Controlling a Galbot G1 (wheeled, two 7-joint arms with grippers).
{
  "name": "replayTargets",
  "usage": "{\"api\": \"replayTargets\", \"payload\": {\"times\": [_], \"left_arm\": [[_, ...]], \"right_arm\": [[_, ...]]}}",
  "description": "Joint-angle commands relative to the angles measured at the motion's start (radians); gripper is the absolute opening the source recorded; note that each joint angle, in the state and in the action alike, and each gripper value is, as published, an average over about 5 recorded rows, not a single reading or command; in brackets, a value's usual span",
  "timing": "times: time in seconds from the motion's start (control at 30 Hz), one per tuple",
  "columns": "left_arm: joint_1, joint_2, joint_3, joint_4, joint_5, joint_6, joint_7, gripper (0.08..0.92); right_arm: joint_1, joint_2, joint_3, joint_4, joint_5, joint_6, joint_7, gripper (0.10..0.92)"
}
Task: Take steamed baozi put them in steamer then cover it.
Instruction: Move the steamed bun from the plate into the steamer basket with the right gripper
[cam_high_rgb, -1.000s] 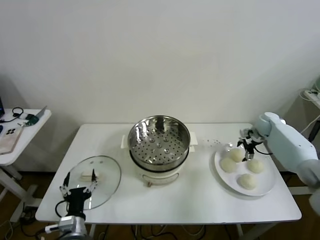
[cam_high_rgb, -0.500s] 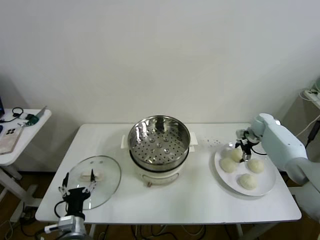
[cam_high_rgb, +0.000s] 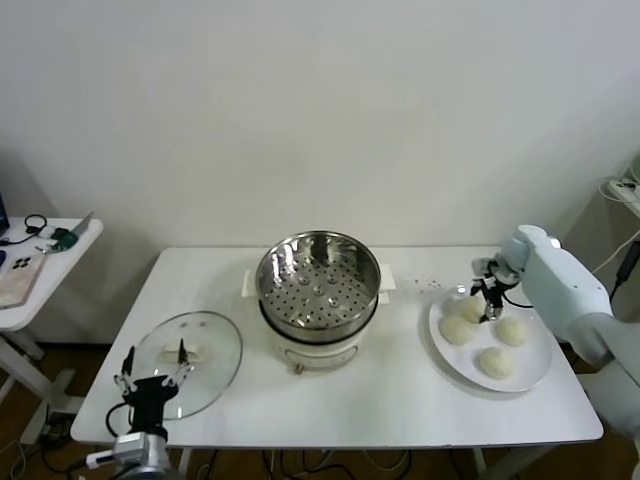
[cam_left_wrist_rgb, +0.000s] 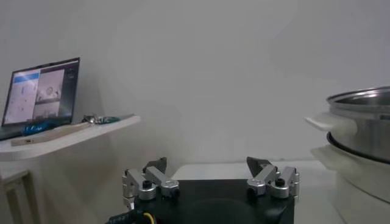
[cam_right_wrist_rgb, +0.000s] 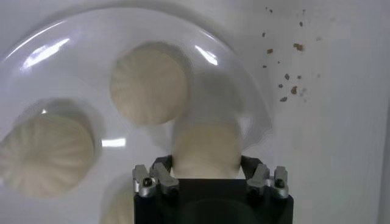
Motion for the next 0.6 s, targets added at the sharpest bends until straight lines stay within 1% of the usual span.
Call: {"api": "replayTargets", "payload": {"times": [0.03,0.23,0.4,0.47,0.6], "left_arm": [[0.005,0.002,-0.003,-0.004,-0.009,0.000,0.000,0.823],[0.015,0.004,-0.007,-0.009,-0.018,0.000,0.000,0.823],[0.021,0.005,-0.005,-0.009,-0.026,0.000,-0.001,0.823],[0.022,0.006,-0.004,-0.009,-0.032,0.000,0.001,0.823],[0.022,0.009,0.001,-0.011,-0.051,0.002,0.006,0.823]], "right_arm": [[0.084,-0.048,-0.119,0.126,0.095,0.003,-0.012,0.731],[0.320,-0.066,-0.372,0.268,0.225,0.028,-0.046,0.732],[0.518,-0.030,-0.564,0.381,0.373,0.046,-0.055,0.734],[0.575,-0.006,-0.608,0.431,0.399,0.062,-0.057,0.735],[0.659,0.049,-0.686,0.539,0.403,0.113,-0.056,0.738]]}}
